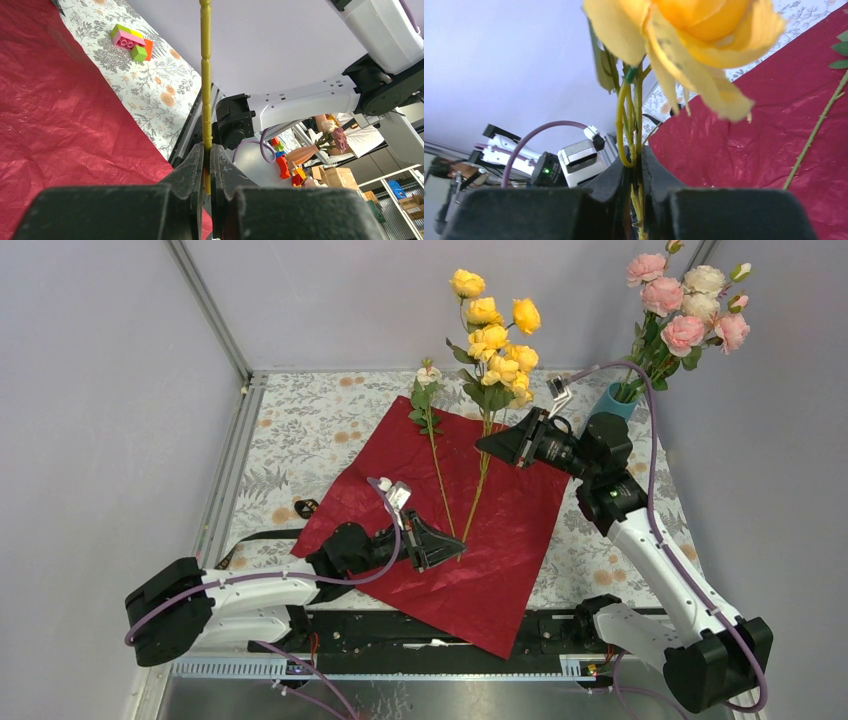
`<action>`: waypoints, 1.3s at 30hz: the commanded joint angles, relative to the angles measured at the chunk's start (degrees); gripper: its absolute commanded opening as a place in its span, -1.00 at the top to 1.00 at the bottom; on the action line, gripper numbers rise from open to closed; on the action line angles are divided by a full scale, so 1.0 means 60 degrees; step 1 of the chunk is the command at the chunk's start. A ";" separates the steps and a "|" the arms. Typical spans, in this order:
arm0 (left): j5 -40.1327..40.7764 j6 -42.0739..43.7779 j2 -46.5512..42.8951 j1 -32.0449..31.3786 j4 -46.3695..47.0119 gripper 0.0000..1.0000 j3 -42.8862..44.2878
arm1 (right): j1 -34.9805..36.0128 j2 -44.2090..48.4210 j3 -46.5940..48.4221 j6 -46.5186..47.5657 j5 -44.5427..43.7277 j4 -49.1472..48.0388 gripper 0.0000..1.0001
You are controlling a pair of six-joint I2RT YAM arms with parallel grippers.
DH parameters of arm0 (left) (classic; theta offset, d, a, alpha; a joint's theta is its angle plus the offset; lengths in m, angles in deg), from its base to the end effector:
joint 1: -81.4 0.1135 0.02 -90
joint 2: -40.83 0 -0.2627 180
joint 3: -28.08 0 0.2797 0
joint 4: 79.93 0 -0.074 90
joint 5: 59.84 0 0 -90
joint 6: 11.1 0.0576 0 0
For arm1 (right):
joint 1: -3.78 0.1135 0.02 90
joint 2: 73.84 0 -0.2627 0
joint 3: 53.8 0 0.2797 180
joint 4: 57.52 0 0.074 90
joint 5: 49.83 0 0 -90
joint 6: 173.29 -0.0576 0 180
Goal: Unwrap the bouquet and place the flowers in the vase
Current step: Pick up the fake flower from the wrapping paper.
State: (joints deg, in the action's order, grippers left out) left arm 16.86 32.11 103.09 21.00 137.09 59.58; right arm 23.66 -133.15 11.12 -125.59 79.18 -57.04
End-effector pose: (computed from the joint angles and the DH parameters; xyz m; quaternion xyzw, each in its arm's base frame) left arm 0.1205 -0.2390 0.2171 0.1642 0.6481 -0.6412 0.3768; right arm 0.2534 0.1302 0.3774 -0.1181 0.6718 0.5522 0.4794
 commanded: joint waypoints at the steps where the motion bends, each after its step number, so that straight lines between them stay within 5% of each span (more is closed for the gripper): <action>1: -0.0120 0.0298 -0.0301 -0.0099 0.0082 1.00 0.0160 | 0.0056 0.0282 0.0005 -0.0133 -0.0304 -0.0866 0.95; 8: 0.0347 0.0913 -0.0846 -0.0099 -0.1834 0.97 0.0673 | 0.0058 0.0671 -0.0082 0.0342 -0.0646 -0.0577 1.00; 15: 0.0888 0.1309 -0.1444 -0.0073 -0.3714 -0.44 0.1283 | 0.0148 0.1319 0.0161 0.1691 -0.1466 0.0814 1.00; 19: 0.1098 0.1827 -0.1971 0.0152 -0.5366 -0.75 0.1994 | 0.0292 0.1727 0.0544 0.2834 -0.2211 0.2214 1.00; 22: 0.1153 0.2436 -0.2261 0.0715 -0.7462 -0.80 0.2810 | 0.0354 0.1973 0.0849 0.3653 -0.2890 0.3210 1.00; 31: -0.0110 0.4448 -0.2722 0.5863 -1.2621 -0.89 0.5366 | 0.0393 0.2217 0.2200 0.5723 -0.5975 0.5892 1.00; 39: -0.0018 0.5293 -0.2545 0.9317 -1.2955 -0.94 0.5849 | 0.0346 0.1246 0.2951 0.7734 -0.8164 0.5588 1.00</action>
State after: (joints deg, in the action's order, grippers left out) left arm 17.86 60.02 87.55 70.35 61.16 92.95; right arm 25.58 -122.42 25.00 -88.13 40.27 -21.74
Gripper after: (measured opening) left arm 0.968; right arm 0.052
